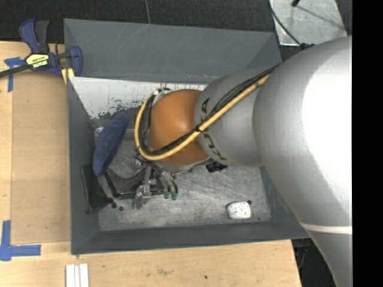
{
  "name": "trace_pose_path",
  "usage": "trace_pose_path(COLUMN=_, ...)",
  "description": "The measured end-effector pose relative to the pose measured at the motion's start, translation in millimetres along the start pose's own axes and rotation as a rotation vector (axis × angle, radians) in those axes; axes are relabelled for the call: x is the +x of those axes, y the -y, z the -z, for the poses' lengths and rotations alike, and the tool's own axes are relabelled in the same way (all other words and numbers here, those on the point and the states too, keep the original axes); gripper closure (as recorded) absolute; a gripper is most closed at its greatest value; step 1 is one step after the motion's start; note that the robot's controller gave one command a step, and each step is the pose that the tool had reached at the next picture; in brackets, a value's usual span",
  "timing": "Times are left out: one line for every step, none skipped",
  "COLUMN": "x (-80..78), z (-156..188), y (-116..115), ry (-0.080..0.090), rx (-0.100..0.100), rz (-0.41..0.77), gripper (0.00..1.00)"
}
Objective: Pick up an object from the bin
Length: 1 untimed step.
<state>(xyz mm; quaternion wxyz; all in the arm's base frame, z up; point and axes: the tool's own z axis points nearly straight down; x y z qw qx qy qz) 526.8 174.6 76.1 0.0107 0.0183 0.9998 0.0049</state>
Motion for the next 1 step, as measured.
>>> trace_pose_path(x=-12.4, z=191.0, y=-40.6, ry=-0.020, rx=0.005, rz=0.379, gripper=1.00)
